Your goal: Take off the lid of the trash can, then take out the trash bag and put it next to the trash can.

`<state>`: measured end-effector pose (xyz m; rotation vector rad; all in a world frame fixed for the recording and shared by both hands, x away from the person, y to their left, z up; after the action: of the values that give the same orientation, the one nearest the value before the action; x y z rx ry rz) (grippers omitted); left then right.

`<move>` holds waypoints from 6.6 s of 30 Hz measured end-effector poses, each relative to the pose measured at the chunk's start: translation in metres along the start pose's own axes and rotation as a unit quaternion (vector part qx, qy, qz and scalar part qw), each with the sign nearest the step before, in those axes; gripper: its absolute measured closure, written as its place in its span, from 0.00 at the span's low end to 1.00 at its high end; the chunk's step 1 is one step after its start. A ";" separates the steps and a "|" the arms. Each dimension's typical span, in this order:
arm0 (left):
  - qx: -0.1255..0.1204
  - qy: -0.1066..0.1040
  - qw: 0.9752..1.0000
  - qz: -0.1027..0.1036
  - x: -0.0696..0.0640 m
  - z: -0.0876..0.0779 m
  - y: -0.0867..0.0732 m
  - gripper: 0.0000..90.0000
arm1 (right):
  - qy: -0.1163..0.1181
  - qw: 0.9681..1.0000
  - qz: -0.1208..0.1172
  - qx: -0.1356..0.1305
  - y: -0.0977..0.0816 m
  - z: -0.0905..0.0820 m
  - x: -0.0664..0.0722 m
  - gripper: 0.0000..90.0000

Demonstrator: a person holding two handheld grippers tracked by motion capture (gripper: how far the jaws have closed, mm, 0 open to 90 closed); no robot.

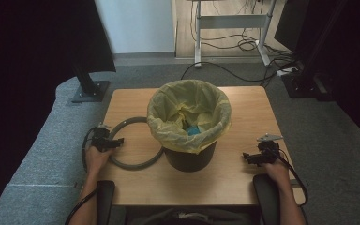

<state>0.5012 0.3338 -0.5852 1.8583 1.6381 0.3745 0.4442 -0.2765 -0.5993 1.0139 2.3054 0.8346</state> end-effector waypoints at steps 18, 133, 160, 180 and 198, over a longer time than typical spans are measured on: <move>-0.002 0.002 1.000 0.003 -0.004 0.006 -0.005 0.00 | 0.001 1.000 -0.002 0.000 0.000 0.000 0.001 0.00; 0.061 -0.302 0.884 0.352 -0.270 -0.208 0.073 0.44 | 0.279 0.911 -0.281 -0.115 0.242 -0.168 0.114 0.59; 0.091 -0.342 0.871 0.340 -0.286 -0.219 0.086 0.99 | 0.254 0.922 -0.253 -0.148 0.274 -0.180 0.095 0.99; -0.005 -0.280 0.930 0.237 -0.253 -0.221 0.145 1.00 | 0.273 0.929 -0.210 -0.138 0.262 -0.162 0.079 0.56; 0.038 -0.298 0.921 0.247 -0.244 -0.201 0.142 0.61 | 0.187 0.958 -0.171 -0.131 0.293 -0.151 0.043 0.99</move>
<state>0.4483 0.1471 -0.2983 2.1555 0.7793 -0.0644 0.4622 -0.1359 -0.2992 0.3458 2.4852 1.2211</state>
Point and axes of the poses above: each handheld gripper's, and its own axes: z roughly forward along the jaws, y roughly out of its top, x roughly to its left, the point moved 6 cm from there along z, roughly forward along the jaws, and after that the axes turned 15 degrees about -z, right-handed, at the moved point
